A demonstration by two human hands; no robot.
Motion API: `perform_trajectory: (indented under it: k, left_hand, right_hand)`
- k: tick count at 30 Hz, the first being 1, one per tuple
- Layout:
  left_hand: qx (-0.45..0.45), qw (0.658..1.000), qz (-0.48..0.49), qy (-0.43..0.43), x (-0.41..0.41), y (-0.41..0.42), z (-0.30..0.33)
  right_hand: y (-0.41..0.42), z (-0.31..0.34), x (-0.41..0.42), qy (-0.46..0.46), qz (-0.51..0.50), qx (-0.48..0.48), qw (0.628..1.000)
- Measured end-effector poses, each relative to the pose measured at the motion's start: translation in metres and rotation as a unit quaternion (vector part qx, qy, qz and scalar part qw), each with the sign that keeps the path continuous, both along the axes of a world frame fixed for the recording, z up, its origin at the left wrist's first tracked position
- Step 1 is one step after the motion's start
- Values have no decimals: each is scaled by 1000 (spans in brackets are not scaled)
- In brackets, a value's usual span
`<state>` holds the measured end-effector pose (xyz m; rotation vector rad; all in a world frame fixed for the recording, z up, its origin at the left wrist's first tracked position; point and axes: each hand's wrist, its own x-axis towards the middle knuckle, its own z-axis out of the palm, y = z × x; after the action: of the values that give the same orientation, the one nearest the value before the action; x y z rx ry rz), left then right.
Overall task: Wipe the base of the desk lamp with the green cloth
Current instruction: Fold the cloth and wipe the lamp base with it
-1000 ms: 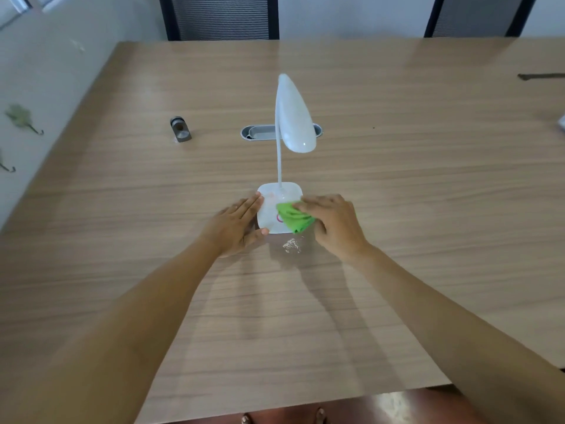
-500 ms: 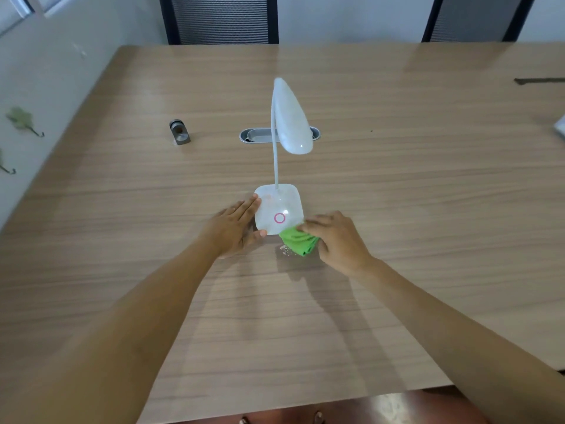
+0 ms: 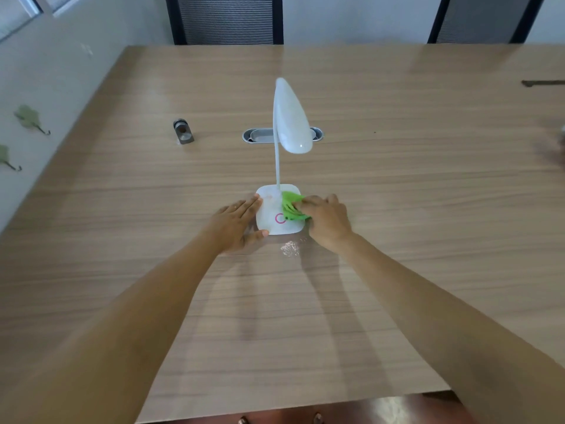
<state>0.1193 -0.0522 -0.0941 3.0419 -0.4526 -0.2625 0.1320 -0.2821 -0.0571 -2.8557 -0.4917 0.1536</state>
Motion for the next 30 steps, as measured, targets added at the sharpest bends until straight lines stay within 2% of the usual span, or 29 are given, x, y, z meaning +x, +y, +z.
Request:
perform_trajectory:
  k: [4, 9, 14, 20, 23, 25, 30]
  left_hand:
    - [-2, 1000, -4, 3, -1, 0, 3]
    - [-6, 1000, -1, 3, -1, -3, 5]
    - [-9, 1000, 6, 11, -1, -3, 7]
    - [-7, 1000, 4, 19, -3, -5, 11]
    - [-9, 1000, 2, 14, -3, -5, 9]
    - [-7, 1000, 3, 10, -2, -5, 7]
    - [-7, 1000, 5, 13, -2, -4, 9]
  right_hand:
    - [-26, 4, -31, -23, 61, 14, 998]
    - [1, 22, 4, -48, -28, 106, 993]
    - [19, 10, 8, 23, 10, 61, 998]
    - [-3, 5, -43, 3, 90, 24, 996]
    - [-4, 14, -35, -13, 6, 100, 995]
    - [5, 21, -13, -27, -40, 112, 993]
    - [28, 16, 5, 15, -3, 48, 999]
